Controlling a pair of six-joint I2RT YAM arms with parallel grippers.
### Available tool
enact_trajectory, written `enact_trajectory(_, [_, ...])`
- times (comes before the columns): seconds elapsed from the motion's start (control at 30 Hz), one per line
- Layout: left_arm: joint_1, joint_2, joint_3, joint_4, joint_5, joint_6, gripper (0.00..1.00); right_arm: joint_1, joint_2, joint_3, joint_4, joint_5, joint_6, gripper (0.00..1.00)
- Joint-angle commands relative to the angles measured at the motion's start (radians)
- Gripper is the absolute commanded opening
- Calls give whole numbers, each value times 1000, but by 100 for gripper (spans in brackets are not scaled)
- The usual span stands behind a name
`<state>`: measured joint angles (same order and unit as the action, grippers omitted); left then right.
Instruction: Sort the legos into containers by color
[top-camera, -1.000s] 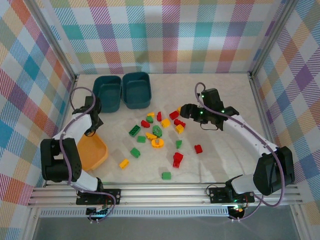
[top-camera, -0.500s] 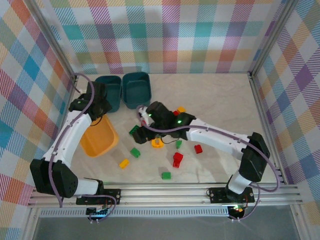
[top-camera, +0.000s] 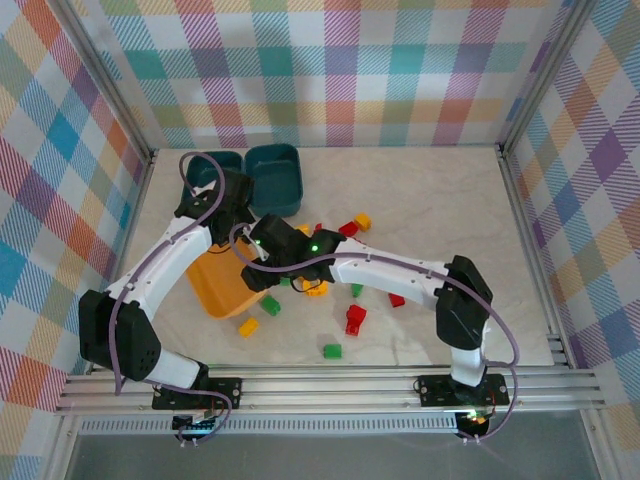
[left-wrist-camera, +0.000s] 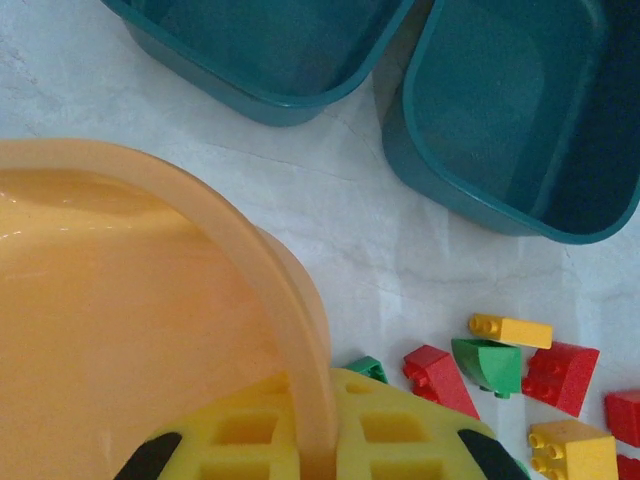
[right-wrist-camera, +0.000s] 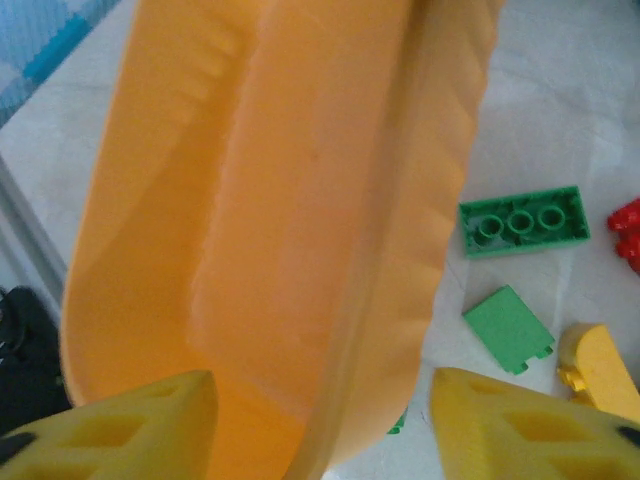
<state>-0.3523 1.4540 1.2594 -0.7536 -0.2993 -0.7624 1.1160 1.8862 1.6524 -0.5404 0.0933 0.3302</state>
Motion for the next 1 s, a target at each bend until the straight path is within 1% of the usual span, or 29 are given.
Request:
enact_trajectory(0.0, [-7, 3, -12, 23, 2, -41, 0, 12, 38, 27, -47, 94, 21, 46])
enact_trajectory(0.03, [-7, 4, -17, 28, 12, -43, 0, 13, 45, 27, -45, 108, 27, 40])
enact_trajectory(0.13, [-7, 5, -23, 37, 37, -53, 0, 17, 68, 38, -49, 136, 34, 29])
enact_trajectory(0.27, [-7, 7, -28, 53, 72, -64, 0, 19, 85, 44, -47, 167, 50, 8])
enact_trajectory(0.3, [-7, 6, -29, 57, 78, -67, 1, 19, 86, 46, -49, 180, 55, 4])
enact_trajectory(0.33, [-7, 6, -32, 60, 86, -69, 9, 19, 89, 46, -50, 194, 60, 0])
enact_trajectory(0.47, [-7, 1, -33, 63, 92, -68, 36, 19, 88, 37, -44, 209, 61, 0])
enact_trajectory(0.5, [-7, -2, -32, 65, 92, -67, 41, 19, 88, 34, -41, 209, 62, 0])
enact_trajectory(0.57, [-7, -11, -26, 63, 85, -59, 56, 19, 85, 28, -37, 207, 63, 0])
enact_trajectory(0.63, [-4, -27, -11, 60, 76, -44, 68, 19, 77, 13, -31, 209, 64, 0])
enact_trajectory(0.7, [9, -50, 10, 56, 73, -30, 82, 20, 63, -5, -26, 221, 71, 0])
enact_trajectory(0.77, [45, -83, 25, 67, 92, -18, 97, 18, 42, -29, -10, 228, 75, 0])
enact_trajectory(0.8, [73, -99, 33, 74, 110, -12, 100, 17, 33, -35, -8, 232, 76, 0])
enact_trajectory(0.97, [211, -115, 123, 53, 188, 42, 100, -7, 10, -32, -31, 232, 97, 0])
